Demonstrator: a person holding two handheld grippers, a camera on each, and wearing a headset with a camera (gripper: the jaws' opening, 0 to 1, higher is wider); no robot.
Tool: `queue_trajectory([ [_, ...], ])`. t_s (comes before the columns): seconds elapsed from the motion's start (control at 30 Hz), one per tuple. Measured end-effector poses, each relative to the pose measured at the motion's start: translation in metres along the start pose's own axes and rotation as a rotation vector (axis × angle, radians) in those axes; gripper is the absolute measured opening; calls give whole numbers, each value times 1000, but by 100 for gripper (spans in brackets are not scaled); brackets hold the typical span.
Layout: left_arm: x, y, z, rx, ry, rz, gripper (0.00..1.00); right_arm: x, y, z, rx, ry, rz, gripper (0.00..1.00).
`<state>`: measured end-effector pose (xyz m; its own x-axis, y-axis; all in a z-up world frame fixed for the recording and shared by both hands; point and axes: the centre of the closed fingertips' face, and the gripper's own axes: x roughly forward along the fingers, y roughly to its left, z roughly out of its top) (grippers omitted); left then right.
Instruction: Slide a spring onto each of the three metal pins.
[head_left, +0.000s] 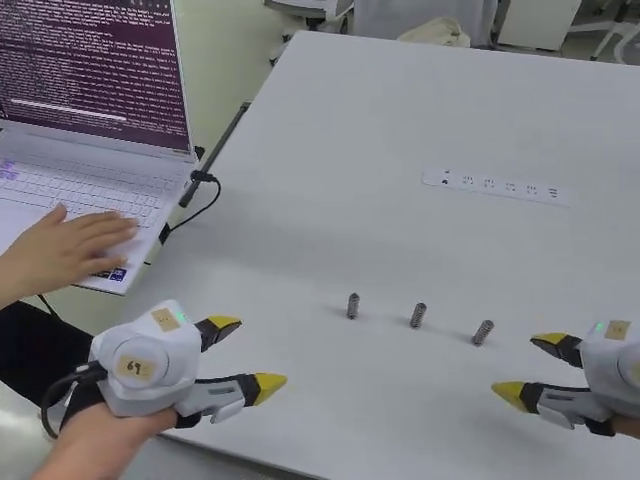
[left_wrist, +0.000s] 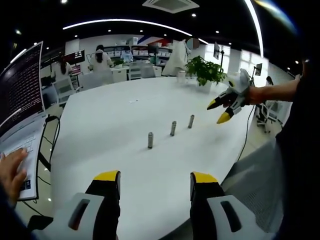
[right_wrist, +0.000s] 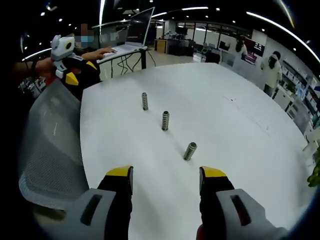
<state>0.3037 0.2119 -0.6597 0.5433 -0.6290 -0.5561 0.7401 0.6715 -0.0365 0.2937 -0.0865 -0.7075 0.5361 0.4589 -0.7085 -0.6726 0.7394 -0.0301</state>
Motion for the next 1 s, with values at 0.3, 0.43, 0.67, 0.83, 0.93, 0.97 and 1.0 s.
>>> queue_trajectory([
  [0.3,3,-5,4,3,-6,-7,52,-10,28,-10,115,-52,-11,56],
  [0.43,4,-7,6,7,-10,-12,52,-14,35,-16,149,-62,-18,58],
  [0.67,6,-11,7,14,-10,-22,52,-18,37,-22,179,-66,-25,62],
  [0.83,8,-15,5,16,-7,-31,53,-19,40,-24,190,-69,-24,65],
  [0.93,9,-16,5,15,-8,-33,53,-19,44,-24,193,-67,-15,65],
  [0.97,9,-16,5,14,-9,-33,53,-18,44,-25,194,-67,-13,66],
  [1.0,10,-17,5,14,-9,-34,53,-18,46,-26,196,-65,-7,66],
])
